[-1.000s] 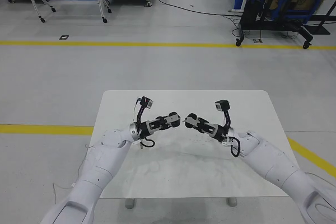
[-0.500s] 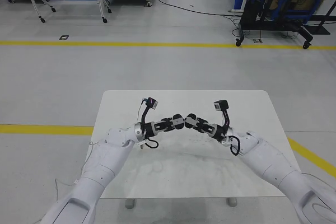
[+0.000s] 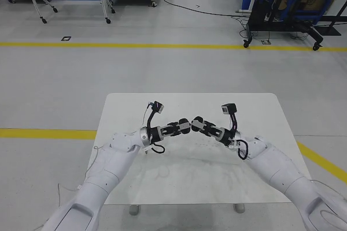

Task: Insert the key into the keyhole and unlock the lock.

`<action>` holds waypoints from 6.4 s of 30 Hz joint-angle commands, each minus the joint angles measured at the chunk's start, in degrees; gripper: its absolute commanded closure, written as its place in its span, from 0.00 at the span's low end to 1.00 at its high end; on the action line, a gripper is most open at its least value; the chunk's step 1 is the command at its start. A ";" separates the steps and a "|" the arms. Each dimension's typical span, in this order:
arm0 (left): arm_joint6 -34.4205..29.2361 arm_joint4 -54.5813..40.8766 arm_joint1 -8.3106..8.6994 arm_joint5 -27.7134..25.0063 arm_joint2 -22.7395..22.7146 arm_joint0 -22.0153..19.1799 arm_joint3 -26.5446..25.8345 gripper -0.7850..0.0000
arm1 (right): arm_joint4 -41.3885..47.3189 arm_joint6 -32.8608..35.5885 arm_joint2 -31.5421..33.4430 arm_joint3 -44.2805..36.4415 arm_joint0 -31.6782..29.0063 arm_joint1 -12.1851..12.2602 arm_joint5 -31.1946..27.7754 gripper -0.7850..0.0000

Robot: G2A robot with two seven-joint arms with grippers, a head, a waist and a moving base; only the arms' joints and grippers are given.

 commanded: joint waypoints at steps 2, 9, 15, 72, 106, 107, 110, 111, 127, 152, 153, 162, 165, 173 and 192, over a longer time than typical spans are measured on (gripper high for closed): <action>0.33 -0.23 0.06 -0.08 -0.15 -0.13 -0.05 1.00 | 0.53 0.14 0.59 0.07 -0.17 -0.09 0.00 0.00; 0.07 -0.92 0.53 -0.23 -1.25 -0.39 -0.57 1.00 | 0.53 0.14 0.59 0.07 -0.17 -0.09 0.00 0.00; -1.98 2.99 1.43 1.88 -1.96 -1.35 -1.26 1.00 | -6.19 6.22 3.05 -0.30 -0.62 1.43 0.23 0.00; 6.13 25.13 11.46 4.38 -26.03 17.79 -30.01 0.00 | -20.10 -4.58 17.66 -9.20 -8.31 1.02 0.00 1.00; 20.16 58.18 11.23 29.38 -15.96 25.78 -30.47 0.55 | -23.01 -9.14 19.45 -10.38 -9.42 0.45 0.00 1.00; 19.99 58.26 11.22 29.56 -15.75 25.64 -30.32 0.64 | -23.01 -9.14 19.45 -10.38 -9.42 0.45 0.00 1.00; 19.81 58.92 11.24 30.20 -15.31 25.29 -30.11 0.88 | -23.01 -9.14 19.45 -10.38 -9.42 0.45 0.00 1.00; 19.92 59.15 11.25 30.44 -15.23 25.21 -30.08 0.98 | -23.01 -9.14 19.45 -10.38 -9.42 0.45 0.00 1.00; 24.26 49.67 11.30 26.43 -17.17 25.09 -29.73 1.00 | -23.01 -9.14 19.45 -10.38 -9.42 0.45 0.00 1.00; 6.23 -10.47 5.68 66.23 -10.25 4.50 -5.56 1.00 | -22.61 -29.11 17.69 -6.57 -9.30 -4.25 4.07 1.00; 6.33 -12.22 5.20 66.69 -9.58 3.50 -3.86 1.00 | -22.81 -30.09 17.94 -6.49 -9.37 -4.44 3.90 1.00; 2.41 -26.48 1.84 68.85 -6.63 -2.52 5.62 1.00 | -22.57 -31.36 18.49 -6.64 -9.73 -4.66 3.36 1.00; 2.41 -26.48 1.84 68.85 -6.63 -2.52 5.62 1.00 | -22.57 -31.36 18.49 -6.64 -9.73 -4.66 3.36 1.00; 10.77 -25.68 1.36 65.14 -5.62 0.77 -1.29 1.00 | -5.42 -17.53 22.05 -17.14 -15.15 -2.95 32.20 1.00; 18.38 -29.96 -0.98 67.11 -1.82 -0.91 -3.26 1.00 | -8.53 -16.98 34.61 -36.11 -28.42 0.64 53.27 1.00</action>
